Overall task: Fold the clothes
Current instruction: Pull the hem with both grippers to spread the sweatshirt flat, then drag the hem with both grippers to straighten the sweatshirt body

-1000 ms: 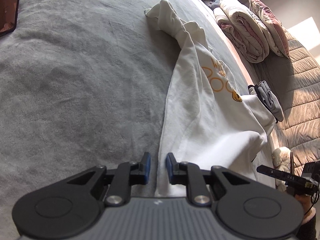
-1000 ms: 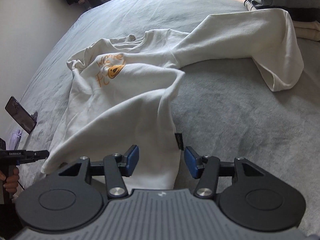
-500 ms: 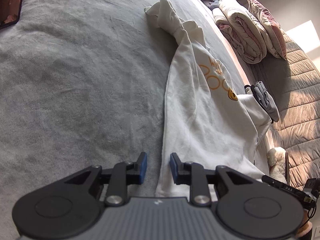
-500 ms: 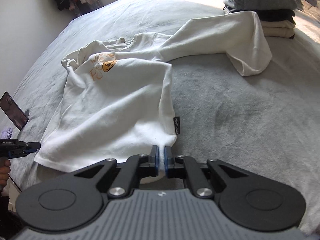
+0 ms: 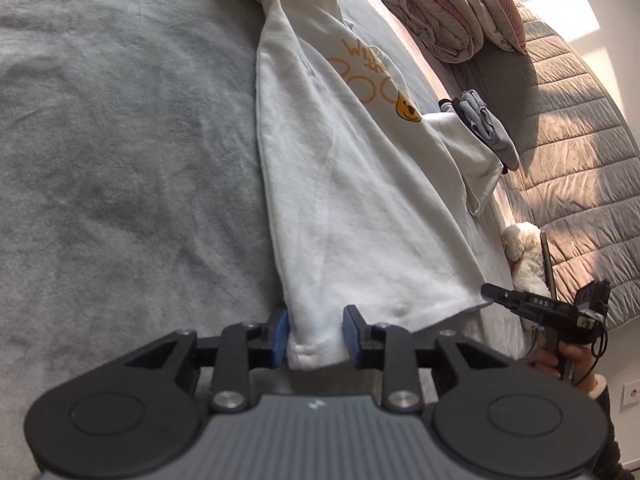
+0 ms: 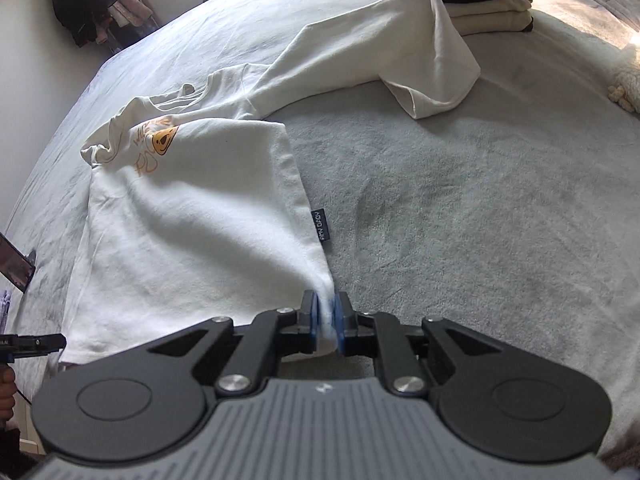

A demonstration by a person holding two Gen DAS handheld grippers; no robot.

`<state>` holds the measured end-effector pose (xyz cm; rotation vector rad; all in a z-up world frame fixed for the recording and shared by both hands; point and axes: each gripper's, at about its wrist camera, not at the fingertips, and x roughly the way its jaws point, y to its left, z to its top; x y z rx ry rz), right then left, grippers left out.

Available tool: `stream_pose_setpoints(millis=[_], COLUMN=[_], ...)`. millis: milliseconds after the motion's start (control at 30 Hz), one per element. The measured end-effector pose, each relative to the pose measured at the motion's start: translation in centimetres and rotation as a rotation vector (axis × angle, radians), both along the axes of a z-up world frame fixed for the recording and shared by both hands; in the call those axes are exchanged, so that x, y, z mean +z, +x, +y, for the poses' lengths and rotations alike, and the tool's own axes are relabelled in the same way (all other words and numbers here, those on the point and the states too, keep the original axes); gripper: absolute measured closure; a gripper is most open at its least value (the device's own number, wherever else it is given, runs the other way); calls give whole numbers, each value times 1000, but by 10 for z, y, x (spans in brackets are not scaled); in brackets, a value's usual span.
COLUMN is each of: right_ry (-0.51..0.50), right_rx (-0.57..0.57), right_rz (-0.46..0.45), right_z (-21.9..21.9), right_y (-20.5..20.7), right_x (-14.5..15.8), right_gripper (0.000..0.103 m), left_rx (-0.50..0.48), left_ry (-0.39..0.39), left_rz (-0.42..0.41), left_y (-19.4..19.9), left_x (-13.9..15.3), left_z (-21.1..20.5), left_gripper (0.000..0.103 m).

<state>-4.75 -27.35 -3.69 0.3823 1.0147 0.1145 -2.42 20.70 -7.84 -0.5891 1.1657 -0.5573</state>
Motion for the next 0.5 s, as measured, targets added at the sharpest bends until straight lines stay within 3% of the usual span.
stream_pose_setpoints(millis=[167, 233, 267, 500], right_ry=[53, 51, 50, 166], right_rx=[0, 21, 31, 27], right_rz=[21, 17, 15, -74], right_z=[-2, -1, -1, -20], right_y=[3, 2, 2, -9], right_x=[-11, -9, -8, 33], right_gripper=[78, 83, 95, 95], left_rx=[53, 88, 105, 180], left_ry=[-29, -64, -82, -138], left_rz=[46, 50, 51, -32], left_y=[-8, -13, -16, -34], left_x=[1, 9, 13, 64], left_z=[3, 8, 10, 20], left_gripper=[90, 92, 93, 94])
